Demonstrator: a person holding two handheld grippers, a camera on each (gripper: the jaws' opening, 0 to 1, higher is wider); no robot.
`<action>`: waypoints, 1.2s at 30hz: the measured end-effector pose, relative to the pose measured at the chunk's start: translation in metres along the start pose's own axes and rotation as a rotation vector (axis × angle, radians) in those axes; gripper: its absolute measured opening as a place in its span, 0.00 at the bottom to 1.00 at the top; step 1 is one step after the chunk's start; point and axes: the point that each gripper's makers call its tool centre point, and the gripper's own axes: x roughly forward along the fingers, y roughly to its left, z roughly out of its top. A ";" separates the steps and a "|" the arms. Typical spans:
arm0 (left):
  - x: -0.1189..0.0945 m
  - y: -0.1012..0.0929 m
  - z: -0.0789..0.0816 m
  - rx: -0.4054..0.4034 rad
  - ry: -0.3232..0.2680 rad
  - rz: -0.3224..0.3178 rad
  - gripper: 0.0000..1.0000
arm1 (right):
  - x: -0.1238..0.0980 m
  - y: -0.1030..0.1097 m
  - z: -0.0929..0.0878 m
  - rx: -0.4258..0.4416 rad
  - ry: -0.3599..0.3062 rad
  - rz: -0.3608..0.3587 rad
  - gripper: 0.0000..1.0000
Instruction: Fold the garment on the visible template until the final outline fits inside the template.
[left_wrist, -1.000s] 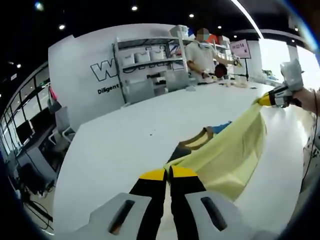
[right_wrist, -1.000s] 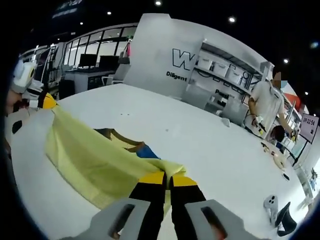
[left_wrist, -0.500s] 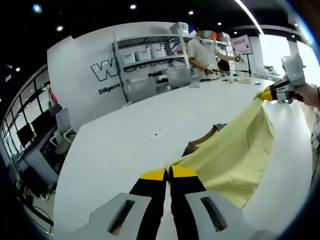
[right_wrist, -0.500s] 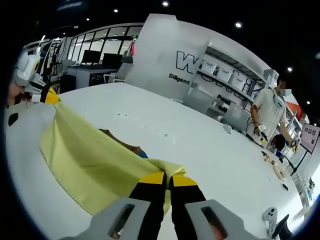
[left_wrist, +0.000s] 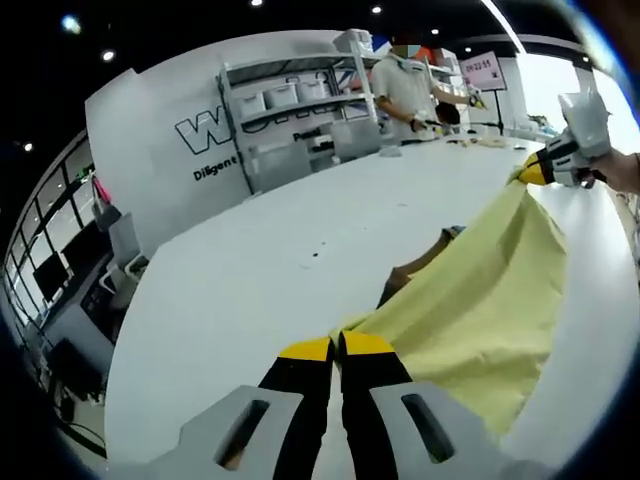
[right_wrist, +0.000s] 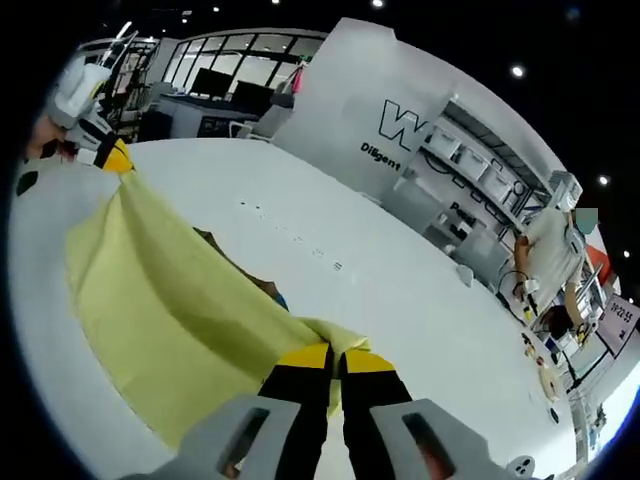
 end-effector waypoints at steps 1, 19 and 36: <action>0.002 0.000 -0.001 0.002 0.006 -0.001 0.04 | 0.003 -0.001 -0.001 0.001 -0.001 0.002 0.00; 0.045 -0.004 -0.031 -0.026 0.116 0.018 0.04 | 0.051 0.010 -0.037 0.075 0.103 0.087 0.00; 0.056 -0.008 -0.043 0.037 0.170 -0.007 0.04 | 0.071 0.016 -0.060 0.130 0.162 0.189 0.00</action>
